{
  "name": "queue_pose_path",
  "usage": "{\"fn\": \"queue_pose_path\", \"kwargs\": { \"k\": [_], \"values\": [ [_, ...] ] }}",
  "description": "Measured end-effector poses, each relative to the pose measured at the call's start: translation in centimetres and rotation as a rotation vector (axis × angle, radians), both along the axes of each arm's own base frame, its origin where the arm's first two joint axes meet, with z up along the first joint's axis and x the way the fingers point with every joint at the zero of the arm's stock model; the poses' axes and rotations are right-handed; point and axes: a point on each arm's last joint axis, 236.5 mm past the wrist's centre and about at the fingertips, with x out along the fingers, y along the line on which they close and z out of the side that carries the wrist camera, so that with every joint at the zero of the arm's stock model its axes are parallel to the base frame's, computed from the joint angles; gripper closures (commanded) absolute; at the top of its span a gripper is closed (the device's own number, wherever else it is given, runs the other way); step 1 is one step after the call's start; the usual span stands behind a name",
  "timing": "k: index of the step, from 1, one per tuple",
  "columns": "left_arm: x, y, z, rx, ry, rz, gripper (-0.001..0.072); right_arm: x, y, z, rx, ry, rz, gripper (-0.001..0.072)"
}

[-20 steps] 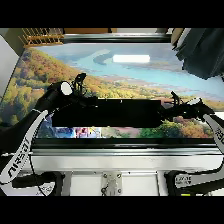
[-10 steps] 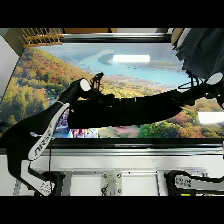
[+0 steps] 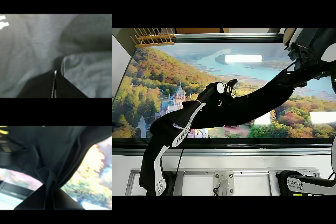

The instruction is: Fold the clothes and pants, and hang the long-sleeved shirts on hangers.

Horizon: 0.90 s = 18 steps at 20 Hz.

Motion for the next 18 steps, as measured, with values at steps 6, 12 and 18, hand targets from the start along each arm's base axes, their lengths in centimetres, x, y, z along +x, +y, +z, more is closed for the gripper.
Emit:
{"fn": "queue_pose_path", "kwargs": {
  "k": [6, 12, 18],
  "values": [
    [-0.1, -0.2, -0.8, 0.011, 0.024, -0.015, 0.0699, -0.4, 4.3, 2.5, 0.000, -0.061, 0.104, 0.0699],
    [3.1, 3.1, 2.4, -0.009, -0.007, 0.051, 0.0699, -1.0, 8.0, 3.2, 0.016, -0.086, 0.167, 0.0699],
    [8.9, 11.8, 8.8, 0.008, -0.135, 0.190, 0.0699, -1.5, 14.2, 3.5, 0.071, -0.134, 0.247, 0.0699]
  ]
}}
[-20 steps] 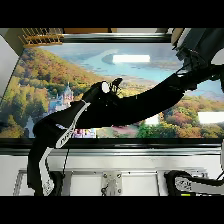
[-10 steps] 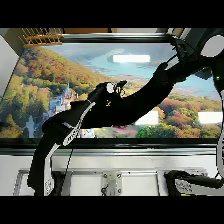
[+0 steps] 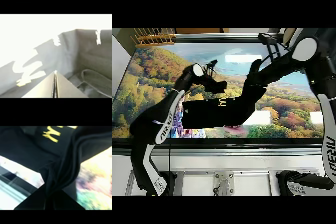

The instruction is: Fold the clothes and pants, and hang the long-sleeved shirts on hangers.

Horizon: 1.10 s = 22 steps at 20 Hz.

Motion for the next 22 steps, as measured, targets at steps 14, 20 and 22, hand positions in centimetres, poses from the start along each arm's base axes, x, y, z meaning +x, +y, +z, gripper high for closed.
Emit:
{"fn": "queue_pose_path", "kwargs": {
  "k": [14, 20, 22],
  "values": [
    [2.5, 19.7, 12.7, 0.063, -0.167, 0.293, 0.0699, -3.4, 24.5, -11.5, 0.266, 0.109, 0.186, 0.0165],
    [1.7, 22.1, 15.0, 0.068, -0.195, 0.335, 0.0699, -3.2, 30.2, -12.8, 0.452, 0.140, 0.097, 0.0141],
    [1.1, 22.8, 15.2, 0.082, -0.206, 0.352, 0.0699, -1.6, 28.5, -11.1, 0.465, 0.101, 0.067, 0.0140]
  ]
}}
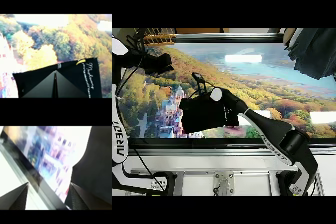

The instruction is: Fold the clothes and pants, and hang the long-sleeved shirts on hangers.

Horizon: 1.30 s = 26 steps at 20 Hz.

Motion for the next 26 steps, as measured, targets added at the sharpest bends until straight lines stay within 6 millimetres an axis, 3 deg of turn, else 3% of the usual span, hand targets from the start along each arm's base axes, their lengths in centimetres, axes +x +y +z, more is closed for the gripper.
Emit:
{"fn": "queue_pose_path", "kwargs": {
  "k": [2, 4, 6, 9, 11, 13, 17, 18, 19, 21, 22, 24, 26],
  "values": [
    [-1.3, 0.8, -0.6, 0.027, 0.008, 0.020, 0.0699, 1.8, -3.8, 0.8, -0.040, -0.038, -0.045, 0.0138],
    [-3.3, 1.3, -2.2, 0.047, 0.047, 0.032, 0.0699, 3.1, -9.3, -0.2, -0.119, -0.037, -0.099, 0.0134],
    [-5.5, 1.4, -4.2, 0.053, 0.095, 0.039, 0.0699, 3.8, -16.5, -3.1, -0.226, 0.013, -0.169, -0.0008],
    [-8.4, 1.1, -6.9, 0.058, 0.149, 0.042, 0.0699, 3.1, -26.3, -8.8, -0.347, 0.175, -0.274, -0.0007],
    [-9.7, 0.6, -8.1, 0.059, 0.159, 0.040, 0.0699, 2.1, -29.9, -11.9, -0.379, 0.268, -0.313, -0.0007],
    [-10.5, -0.1, -8.9, 0.062, 0.157, 0.030, 0.0699, 1.4, -30.5, -14.0, -0.354, 0.336, -0.316, -0.0006],
    [-11.3, -1.8, -9.4, 0.066, 0.147, -0.005, 0.0699, 1.1, -26.4, -15.2, -0.195, 0.394, -0.271, -0.0001],
    [-11.4, -2.1, -9.5, 0.068, 0.145, -0.014, 0.0699, 1.1, -25.1, -15.2, -0.170, 0.395, -0.252, 0.0095],
    [-11.4, -2.5, -9.4, 0.069, 0.139, -0.022, 0.0699, 1.1, -24.0, -15.3, -0.157, 0.387, -0.232, 0.0299],
    [-11.5, -3.2, -9.5, 0.071, 0.134, -0.038, 0.0699, 1.1, -21.9, -15.5, -0.149, 0.355, -0.184, 0.0626],
    [-11.6, -3.6, -9.5, 0.071, 0.133, -0.047, 0.0699, 1.2, -21.2, -15.3, -0.148, 0.330, -0.160, 0.0699],
    [-11.7, -4.3, -9.5, 0.072, 0.129, -0.065, 0.0699, 1.9, -20.1, -13.8, -0.121, 0.284, -0.138, 0.0699],
    [-11.9, -5.0, -9.5, 0.073, 0.129, -0.083, 0.0699, 2.9, -21.2, -12.0, -0.132, 0.227, -0.136, 0.0699]
  ]
}}
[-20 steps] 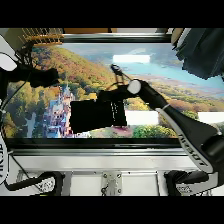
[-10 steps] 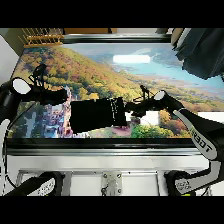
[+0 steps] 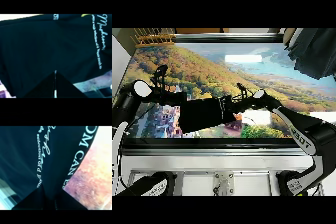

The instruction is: Fold the clothes and pants, and hang the long-sleeved shirts on hangers.

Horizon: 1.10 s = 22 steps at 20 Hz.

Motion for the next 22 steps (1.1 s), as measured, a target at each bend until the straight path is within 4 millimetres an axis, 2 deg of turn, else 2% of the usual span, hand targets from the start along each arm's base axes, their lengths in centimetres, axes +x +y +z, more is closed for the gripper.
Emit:
{"fn": "queue_pose_path", "kwargs": {
  "k": [2, 3, 5, 7, 8, 10, 12, 14, 16, 19, 22],
  "values": [
    [-0.2, -0.7, 0.0, 0.000, -0.001, -0.017, 0.0699, 2.5, -4.2, 2.4, -0.059, -0.073, -0.068, 0.0699],
    [-0.3, -0.9, 0.0, 0.000, 0.000, -0.023, 0.0699, 3.9, -7.6, 3.7, -0.106, -0.107, -0.123, 0.0699],
    [-0.4, -1.3, 0.0, -0.003, 0.000, -0.031, 0.0699, 6.2, -15.9, 6.5, -0.208, -0.165, -0.279, 0.0698],
    [-0.4, -1.7, 0.1, -0.013, -0.001, -0.035, 0.0699, 7.1, -25.4, 9.2, -0.306, -0.198, -0.472, 0.0698],
    [-0.4, -1.8, 0.1, -0.016, -0.001, -0.037, 0.0699, 6.8, -29.9, 10.3, -0.345, -0.200, -0.567, 0.0699],
    [-0.5, -2.0, 0.2, -0.021, 0.000, -0.037, 0.0699, 4.9, -38.6, 11.8, -0.411, -0.177, -0.755, 0.0699],
    [-0.5, -2.0, 0.2, -0.022, 0.000, -0.038, 0.0699, 1.6, -45.0, 11.9, -0.451, -0.113, -0.903, 0.0699],
    [-0.5, -2.1, 0.2, -0.026, 0.001, -0.037, 0.0699, -1.9, -48.9, 10.6, -0.472, -0.025, -0.996, 0.0699],
    [-0.5, -2.1, 0.2, -0.028, 0.004, -0.034, 0.0699, -5.2, -50.8, 8.7, -0.483, 0.070, -1.047, 0.0699],
    [-0.8, -2.1, 0.1, -0.028, 0.016, -0.036, 0.0699, -9.2, -52.1, 6.3, -0.511, 0.187, -1.079, 0.0698],
    [-1.0, -2.1, 0.0, -0.027, 0.025, -0.038, 0.0699, -11.8, -52.3, 5.4, -0.546, 0.259, -1.071, 0.0685]
  ]
}}
